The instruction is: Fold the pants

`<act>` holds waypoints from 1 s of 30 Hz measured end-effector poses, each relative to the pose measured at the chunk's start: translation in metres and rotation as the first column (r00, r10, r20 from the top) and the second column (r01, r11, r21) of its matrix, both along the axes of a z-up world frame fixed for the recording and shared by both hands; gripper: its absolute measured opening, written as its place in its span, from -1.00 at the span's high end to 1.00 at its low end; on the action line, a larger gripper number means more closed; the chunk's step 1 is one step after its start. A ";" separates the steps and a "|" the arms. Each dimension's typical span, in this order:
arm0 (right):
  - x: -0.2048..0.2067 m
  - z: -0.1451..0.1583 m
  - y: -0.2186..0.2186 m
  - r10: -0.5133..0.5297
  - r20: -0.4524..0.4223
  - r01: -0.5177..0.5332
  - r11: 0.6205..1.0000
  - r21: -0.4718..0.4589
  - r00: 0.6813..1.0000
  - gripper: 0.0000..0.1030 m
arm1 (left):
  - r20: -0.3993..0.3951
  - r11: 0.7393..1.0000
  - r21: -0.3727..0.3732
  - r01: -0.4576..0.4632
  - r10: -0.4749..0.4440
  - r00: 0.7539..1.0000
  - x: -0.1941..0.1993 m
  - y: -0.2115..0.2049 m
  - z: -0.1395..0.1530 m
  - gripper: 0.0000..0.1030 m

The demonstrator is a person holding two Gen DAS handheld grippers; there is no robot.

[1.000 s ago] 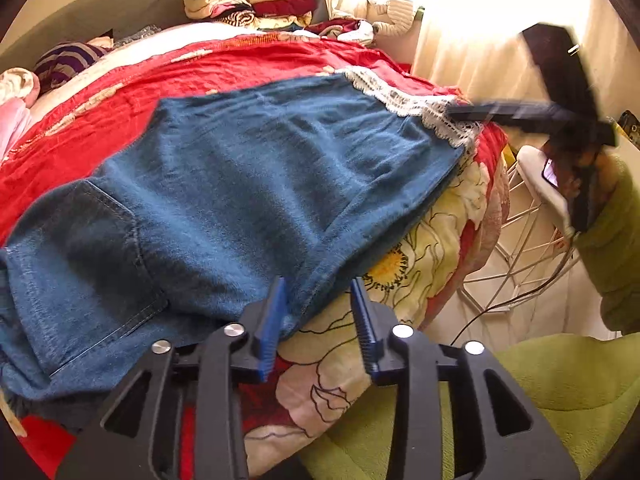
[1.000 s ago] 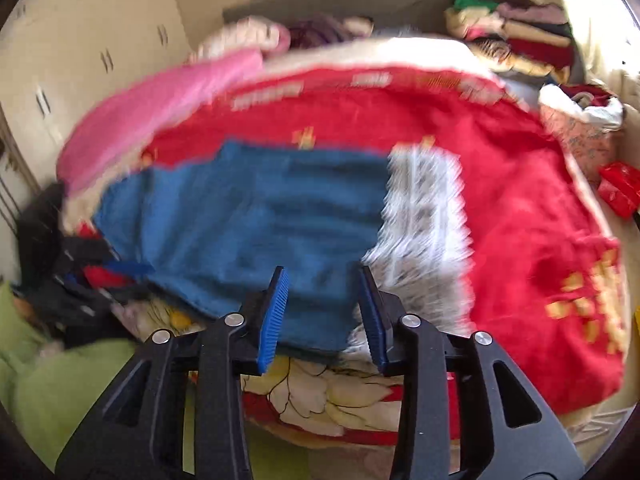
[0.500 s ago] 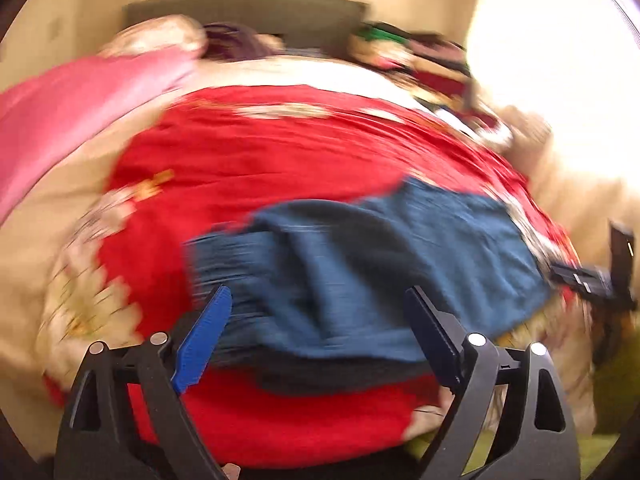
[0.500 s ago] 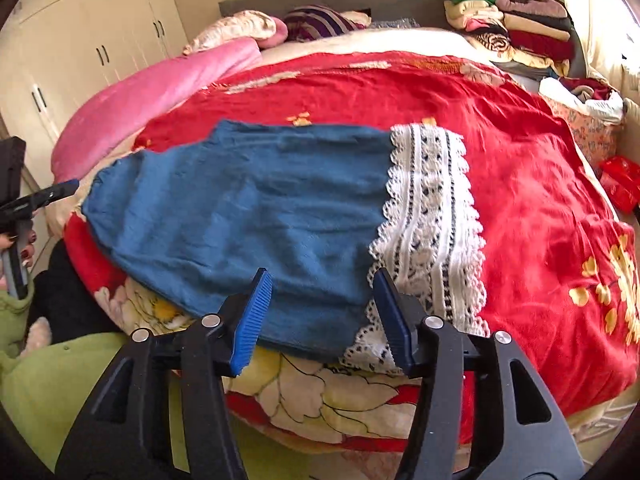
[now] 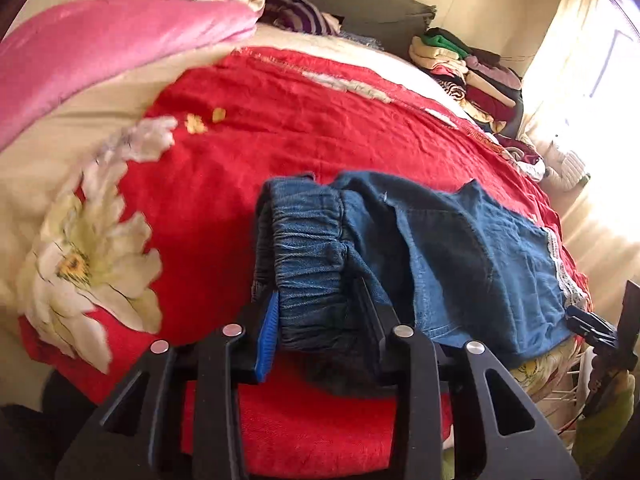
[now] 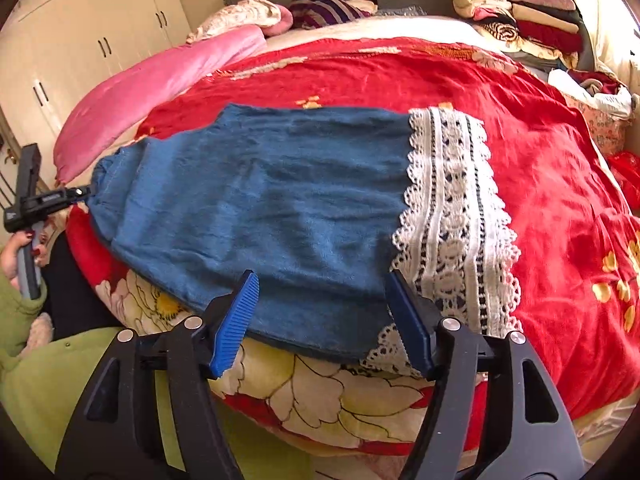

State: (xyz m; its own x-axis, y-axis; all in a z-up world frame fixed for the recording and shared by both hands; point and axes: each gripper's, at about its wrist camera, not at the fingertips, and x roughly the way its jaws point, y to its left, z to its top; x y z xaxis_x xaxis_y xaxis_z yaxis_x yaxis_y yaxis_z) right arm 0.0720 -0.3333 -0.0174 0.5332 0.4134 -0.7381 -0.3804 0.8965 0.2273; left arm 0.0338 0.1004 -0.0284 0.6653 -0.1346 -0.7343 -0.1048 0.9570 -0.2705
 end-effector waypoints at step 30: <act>0.006 0.039 -0.031 -0.101 0.124 0.101 0.995 0.003 0.987 -0.26 | -0.153 0.934 0.191 0.300 -0.274 0.949 0.026 -0.094 -0.007 -0.19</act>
State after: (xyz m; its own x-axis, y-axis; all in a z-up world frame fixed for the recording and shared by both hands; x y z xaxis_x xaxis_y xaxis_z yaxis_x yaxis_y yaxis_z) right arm 0.0779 -0.3648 0.0214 0.6597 0.3504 -0.6648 -0.3130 0.9324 0.1809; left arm 0.0602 0.0059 -0.0352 0.5245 -0.1411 -0.8396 0.1634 0.9845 -0.0633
